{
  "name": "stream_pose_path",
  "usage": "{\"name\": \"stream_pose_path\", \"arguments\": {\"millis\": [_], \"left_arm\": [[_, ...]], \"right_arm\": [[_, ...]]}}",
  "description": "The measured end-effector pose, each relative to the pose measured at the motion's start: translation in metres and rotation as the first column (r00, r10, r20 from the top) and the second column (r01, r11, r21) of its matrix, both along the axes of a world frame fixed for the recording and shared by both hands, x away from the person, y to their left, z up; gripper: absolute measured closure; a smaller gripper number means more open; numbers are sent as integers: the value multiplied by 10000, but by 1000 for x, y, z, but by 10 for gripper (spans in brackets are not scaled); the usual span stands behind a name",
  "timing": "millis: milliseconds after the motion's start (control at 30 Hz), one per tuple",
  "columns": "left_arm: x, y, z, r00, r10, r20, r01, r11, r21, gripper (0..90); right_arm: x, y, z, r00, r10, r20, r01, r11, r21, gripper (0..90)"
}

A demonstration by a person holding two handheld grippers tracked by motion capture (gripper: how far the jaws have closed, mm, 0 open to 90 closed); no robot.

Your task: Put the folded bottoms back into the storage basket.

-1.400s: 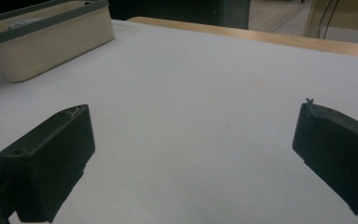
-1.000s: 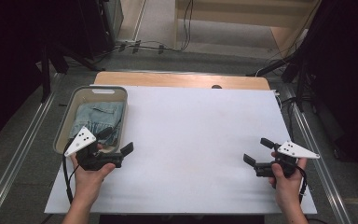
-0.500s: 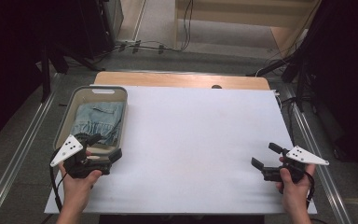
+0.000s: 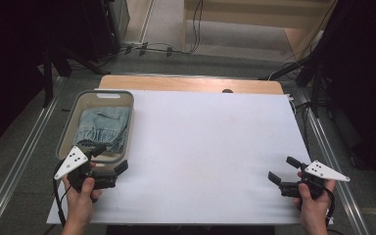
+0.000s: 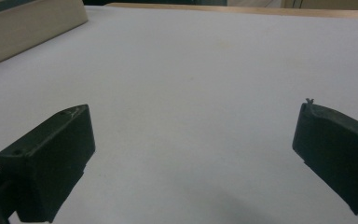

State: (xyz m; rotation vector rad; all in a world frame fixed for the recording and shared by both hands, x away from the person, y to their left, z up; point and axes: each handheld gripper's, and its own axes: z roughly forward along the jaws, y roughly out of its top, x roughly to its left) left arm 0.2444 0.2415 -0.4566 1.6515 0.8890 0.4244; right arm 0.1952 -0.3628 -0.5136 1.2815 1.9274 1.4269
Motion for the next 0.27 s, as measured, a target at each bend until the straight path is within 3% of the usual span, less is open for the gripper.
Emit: {"name": "stream_pose_path", "arguments": {"millis": [267], "left_arm": [[1, 0, 0, 10000, -21, -28, 21, 9999, -154, 0]], "right_arm": [[0, 2, 0, 10000, 47, 32, -47, 10000, -54, 0]]}}
